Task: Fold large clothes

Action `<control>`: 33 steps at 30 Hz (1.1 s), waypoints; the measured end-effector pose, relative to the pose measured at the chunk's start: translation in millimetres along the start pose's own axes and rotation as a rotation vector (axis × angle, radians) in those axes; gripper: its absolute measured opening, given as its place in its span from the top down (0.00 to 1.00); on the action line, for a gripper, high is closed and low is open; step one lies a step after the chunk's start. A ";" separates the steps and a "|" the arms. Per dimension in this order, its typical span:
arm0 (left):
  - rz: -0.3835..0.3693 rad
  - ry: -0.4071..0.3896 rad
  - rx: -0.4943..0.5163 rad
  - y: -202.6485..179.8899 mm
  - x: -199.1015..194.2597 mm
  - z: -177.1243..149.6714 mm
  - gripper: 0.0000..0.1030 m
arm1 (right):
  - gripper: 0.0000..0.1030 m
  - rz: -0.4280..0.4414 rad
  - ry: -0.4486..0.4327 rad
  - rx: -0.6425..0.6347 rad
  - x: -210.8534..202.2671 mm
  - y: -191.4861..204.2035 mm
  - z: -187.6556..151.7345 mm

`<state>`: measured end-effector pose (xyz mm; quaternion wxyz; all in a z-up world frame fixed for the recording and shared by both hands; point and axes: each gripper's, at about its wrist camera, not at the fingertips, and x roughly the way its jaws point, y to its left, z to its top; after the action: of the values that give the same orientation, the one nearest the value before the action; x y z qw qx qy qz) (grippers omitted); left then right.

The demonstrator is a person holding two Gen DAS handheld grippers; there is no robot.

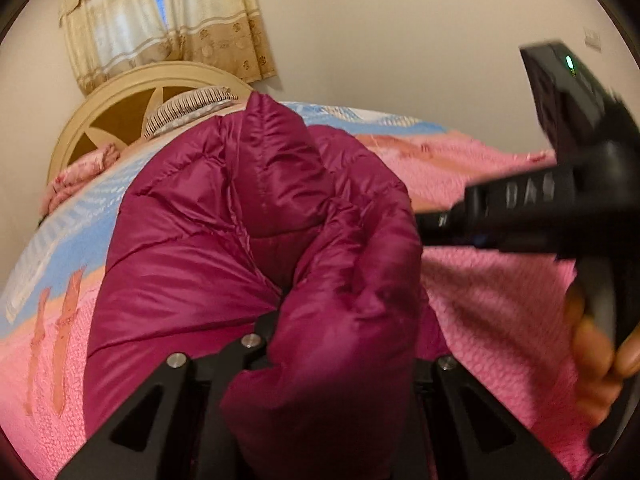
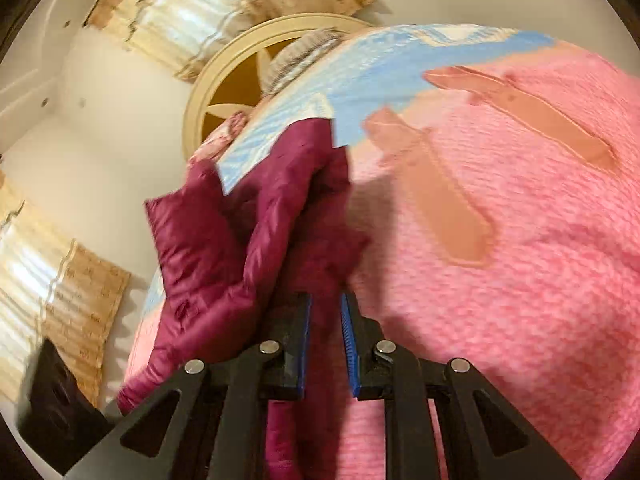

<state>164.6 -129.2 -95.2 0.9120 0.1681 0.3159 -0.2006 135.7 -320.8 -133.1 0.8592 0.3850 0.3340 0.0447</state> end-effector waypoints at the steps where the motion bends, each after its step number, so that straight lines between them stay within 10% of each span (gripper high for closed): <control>1: 0.006 -0.002 0.008 -0.3 0.2 -1.2 0.83 | 0.76 0.005 -0.002 0.014 -6.2 -6.8 6.0; 5: 0.048 -0.016 0.081 -8.9 4.3 -6.1 0.82 | 0.42 0.029 -0.083 0.007 -34.8 -16.4 16.5; 16: -0.001 -0.010 0.049 4.8 11.0 0.1 0.82 | 0.41 0.115 0.121 -0.406 24.7 84.0 50.7; 19: -0.013 -0.002 0.064 14.1 6.2 5.1 0.77 | 0.78 0.014 0.145 -0.411 44.7 78.4 53.2; 28: -0.294 0.026 -0.064 79.8 -49.5 17.7 0.55 | 0.87 0.187 0.171 -0.143 52.0 21.5 46.0; 33: -0.302 -0.050 -0.145 125.7 -80.3 23.6 0.19 | 0.89 0.175 0.176 -0.141 65.6 6.2 40.6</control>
<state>178.1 -10.1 -3.4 0.8887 0.0472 0.3285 -0.3163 212.3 -320.2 -144.7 0.8443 0.3459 0.3693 0.1764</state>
